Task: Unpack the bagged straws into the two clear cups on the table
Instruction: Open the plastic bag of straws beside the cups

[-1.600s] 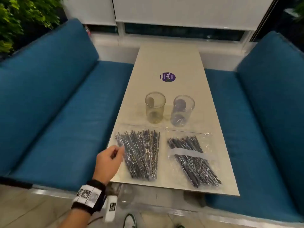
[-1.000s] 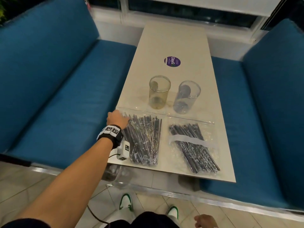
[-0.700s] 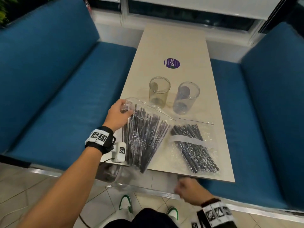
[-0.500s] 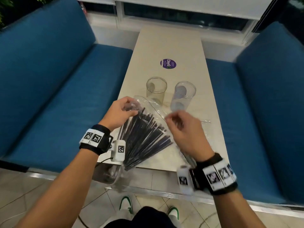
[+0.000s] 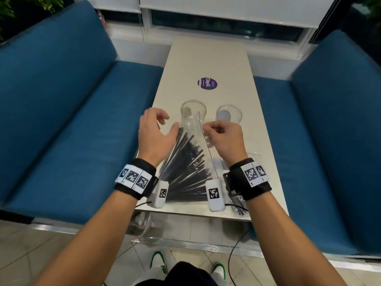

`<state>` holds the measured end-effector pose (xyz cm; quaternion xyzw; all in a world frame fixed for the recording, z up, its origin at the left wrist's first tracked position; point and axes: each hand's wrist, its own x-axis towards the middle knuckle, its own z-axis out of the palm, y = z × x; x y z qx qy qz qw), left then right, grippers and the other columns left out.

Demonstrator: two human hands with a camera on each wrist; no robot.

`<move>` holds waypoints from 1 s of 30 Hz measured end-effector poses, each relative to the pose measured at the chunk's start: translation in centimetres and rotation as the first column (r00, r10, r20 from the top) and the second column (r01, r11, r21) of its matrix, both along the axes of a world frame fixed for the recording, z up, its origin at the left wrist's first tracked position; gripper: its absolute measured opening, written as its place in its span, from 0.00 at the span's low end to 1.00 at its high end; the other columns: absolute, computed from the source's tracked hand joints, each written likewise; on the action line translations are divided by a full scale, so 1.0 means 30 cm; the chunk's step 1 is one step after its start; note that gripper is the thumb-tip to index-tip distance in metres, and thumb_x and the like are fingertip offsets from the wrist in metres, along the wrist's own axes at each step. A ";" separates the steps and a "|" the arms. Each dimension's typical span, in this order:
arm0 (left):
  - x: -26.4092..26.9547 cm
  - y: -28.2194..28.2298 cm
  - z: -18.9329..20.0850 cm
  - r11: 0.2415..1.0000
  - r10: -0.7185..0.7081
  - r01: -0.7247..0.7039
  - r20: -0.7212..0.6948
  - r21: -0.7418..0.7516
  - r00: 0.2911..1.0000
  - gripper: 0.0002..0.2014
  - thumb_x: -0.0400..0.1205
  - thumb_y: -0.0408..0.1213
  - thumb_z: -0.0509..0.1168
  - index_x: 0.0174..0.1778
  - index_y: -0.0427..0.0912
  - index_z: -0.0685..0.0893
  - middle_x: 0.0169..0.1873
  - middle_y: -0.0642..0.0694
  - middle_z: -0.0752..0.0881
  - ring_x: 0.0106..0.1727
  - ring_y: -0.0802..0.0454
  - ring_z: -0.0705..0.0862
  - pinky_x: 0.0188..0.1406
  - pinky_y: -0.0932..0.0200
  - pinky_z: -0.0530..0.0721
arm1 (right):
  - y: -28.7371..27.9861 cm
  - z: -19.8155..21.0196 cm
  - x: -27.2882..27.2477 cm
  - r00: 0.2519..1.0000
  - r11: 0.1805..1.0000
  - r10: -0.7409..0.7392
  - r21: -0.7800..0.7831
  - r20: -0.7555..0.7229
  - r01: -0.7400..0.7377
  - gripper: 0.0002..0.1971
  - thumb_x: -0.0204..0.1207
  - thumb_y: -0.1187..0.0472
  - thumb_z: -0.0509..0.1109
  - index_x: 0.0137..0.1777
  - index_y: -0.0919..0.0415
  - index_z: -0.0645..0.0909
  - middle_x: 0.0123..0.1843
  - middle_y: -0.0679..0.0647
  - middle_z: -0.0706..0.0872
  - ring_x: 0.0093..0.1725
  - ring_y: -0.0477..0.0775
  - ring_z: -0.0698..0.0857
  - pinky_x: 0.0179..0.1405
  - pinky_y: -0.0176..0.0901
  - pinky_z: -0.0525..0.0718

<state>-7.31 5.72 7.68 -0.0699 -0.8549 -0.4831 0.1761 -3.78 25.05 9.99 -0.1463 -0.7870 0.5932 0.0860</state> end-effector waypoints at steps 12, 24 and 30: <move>0.031 0.089 0.049 0.844 -0.378 0.153 0.369 0.514 0.849 0.11 0.90 0.35 0.71 0.44 0.34 0.91 0.37 0.38 0.92 0.37 0.43 0.93 0.30 0.52 0.94 | -0.035 -0.018 0.021 0.992 0.992 0.127 -0.011 -0.028 -0.127 0.11 0.72 0.59 0.88 0.45 0.65 0.92 0.40 0.59 0.94 0.38 0.51 0.90 0.48 0.49 0.93; 0.035 0.079 0.035 0.921 -0.358 0.304 0.222 0.243 0.907 0.10 0.88 0.46 0.66 0.45 0.49 0.90 0.39 0.45 0.91 0.45 0.32 0.92 0.49 0.27 0.93 | -0.070 0.004 -0.003 0.991 0.980 0.136 -0.146 -0.012 -0.137 0.07 0.87 0.64 0.71 0.46 0.64 0.83 0.39 0.64 0.88 0.36 0.59 0.88 0.35 0.52 0.90; 0.040 0.076 0.041 0.878 -0.396 0.295 0.227 0.377 0.890 0.13 0.90 0.43 0.63 0.47 0.38 0.87 0.42 0.30 0.87 0.43 0.41 0.82 0.55 0.26 0.87 | -0.078 -0.002 0.007 0.977 0.933 0.211 -0.292 -0.027 -0.210 0.11 0.93 0.64 0.62 0.49 0.67 0.80 0.36 0.56 0.83 0.37 0.56 0.85 0.35 0.47 0.86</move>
